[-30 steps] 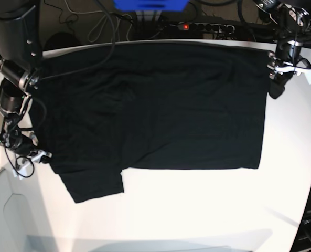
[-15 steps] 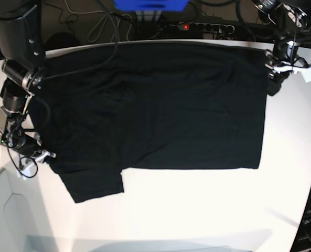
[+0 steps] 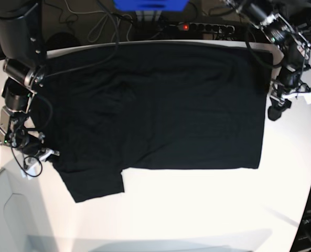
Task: Fold the T-shirt properly
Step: 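Move both grippers down the shirt's side edges toward the hem corners, then close both grippers on the hem corners and lift the hem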
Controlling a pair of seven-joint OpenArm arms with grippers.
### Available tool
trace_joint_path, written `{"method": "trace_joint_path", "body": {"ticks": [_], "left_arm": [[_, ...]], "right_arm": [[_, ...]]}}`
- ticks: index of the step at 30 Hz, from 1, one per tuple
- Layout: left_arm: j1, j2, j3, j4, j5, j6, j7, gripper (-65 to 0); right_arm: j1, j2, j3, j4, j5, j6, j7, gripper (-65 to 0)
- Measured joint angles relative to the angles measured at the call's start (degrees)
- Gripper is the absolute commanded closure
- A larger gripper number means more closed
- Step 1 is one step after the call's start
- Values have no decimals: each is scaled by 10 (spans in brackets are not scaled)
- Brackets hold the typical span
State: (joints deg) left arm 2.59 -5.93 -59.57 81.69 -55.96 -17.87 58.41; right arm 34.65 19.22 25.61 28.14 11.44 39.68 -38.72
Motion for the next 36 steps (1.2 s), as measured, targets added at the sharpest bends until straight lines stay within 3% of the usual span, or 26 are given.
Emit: {"method": "trace_joint_path", "body": {"ticks": [6, 12, 19, 22, 28, 31, 36], "left_arm": [[-87, -57, 0, -139, 12, 0, -9, -433], [-182, -85, -3, -221, 161, 1, -16, -433], [-257, -87, -2, -253, 299, 2, -87, -433], [-291, -90, -3, -335, 313, 1, -100, -433], [-307, -112, -2, -490, 267, -32, -204, -433], [-309, -113, -3, -521, 263, -36, -250, -433], [-317, -106, -2, -524, 266, -35, -257, -433]], "right_arm": [[0, 0, -1, 0, 0, 0, 0, 0], [-1, 0, -1, 0, 0, 1, -2, 0], [-1, 0, -2, 0, 2, 4, -2, 0], [-1, 0, -2, 0, 1, 4, -2, 0], [-1, 0, -2, 0, 2, 4, -2, 0], [1, -3, -2, 0, -1, 4, -2, 0], [1, -10, -2, 1, 0, 4, -2, 0]]}}
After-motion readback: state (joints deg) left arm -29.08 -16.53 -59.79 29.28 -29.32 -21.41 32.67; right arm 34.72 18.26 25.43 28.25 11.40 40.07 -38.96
